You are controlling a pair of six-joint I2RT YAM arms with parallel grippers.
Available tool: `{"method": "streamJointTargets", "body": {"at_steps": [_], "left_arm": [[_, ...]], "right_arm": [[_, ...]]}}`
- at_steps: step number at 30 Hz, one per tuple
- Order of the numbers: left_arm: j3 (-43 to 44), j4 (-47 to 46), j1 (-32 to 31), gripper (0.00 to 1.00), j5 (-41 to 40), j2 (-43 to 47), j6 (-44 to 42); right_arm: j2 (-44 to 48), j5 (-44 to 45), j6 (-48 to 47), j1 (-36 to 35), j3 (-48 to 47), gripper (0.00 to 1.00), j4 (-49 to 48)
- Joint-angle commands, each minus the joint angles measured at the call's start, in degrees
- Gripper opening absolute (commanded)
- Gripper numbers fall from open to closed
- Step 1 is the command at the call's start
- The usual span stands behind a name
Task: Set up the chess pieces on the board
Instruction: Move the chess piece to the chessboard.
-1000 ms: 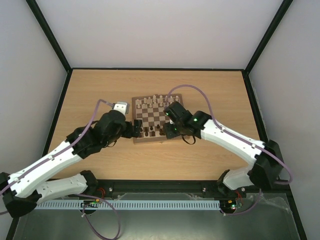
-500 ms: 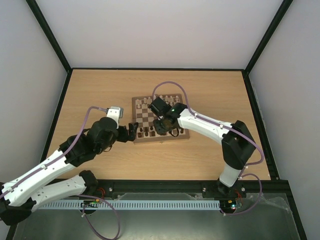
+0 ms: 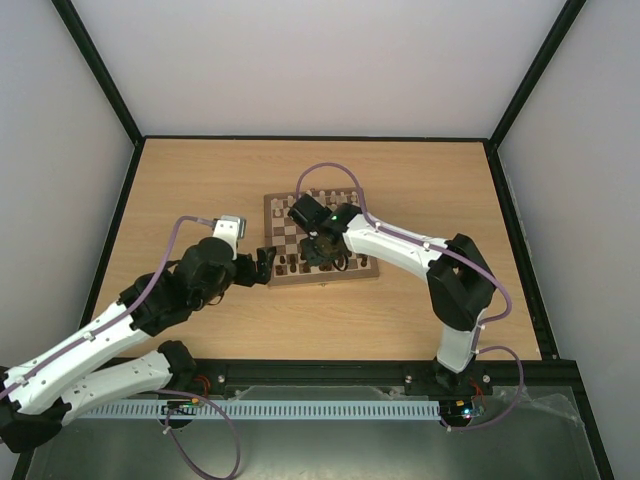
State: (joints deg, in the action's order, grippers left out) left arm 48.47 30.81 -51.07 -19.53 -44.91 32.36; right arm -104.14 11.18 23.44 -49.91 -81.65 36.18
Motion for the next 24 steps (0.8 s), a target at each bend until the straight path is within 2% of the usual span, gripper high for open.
{"method": "streamJointTargets", "body": {"at_steps": [1, 24], "left_arm": [[-0.8, -1.7, 0.4, 0.99, 0.1, -0.2, -0.6], [-1.2, -1.9, 1.2, 1.0, 0.8, -1.2, -1.0]], "right_arm": [[-1.3, 1.9, 0.1, -0.3, -1.3, 0.23, 3.6], [-1.5, 1.7, -0.2, -0.4, 0.2, 0.19, 3.6]]}}
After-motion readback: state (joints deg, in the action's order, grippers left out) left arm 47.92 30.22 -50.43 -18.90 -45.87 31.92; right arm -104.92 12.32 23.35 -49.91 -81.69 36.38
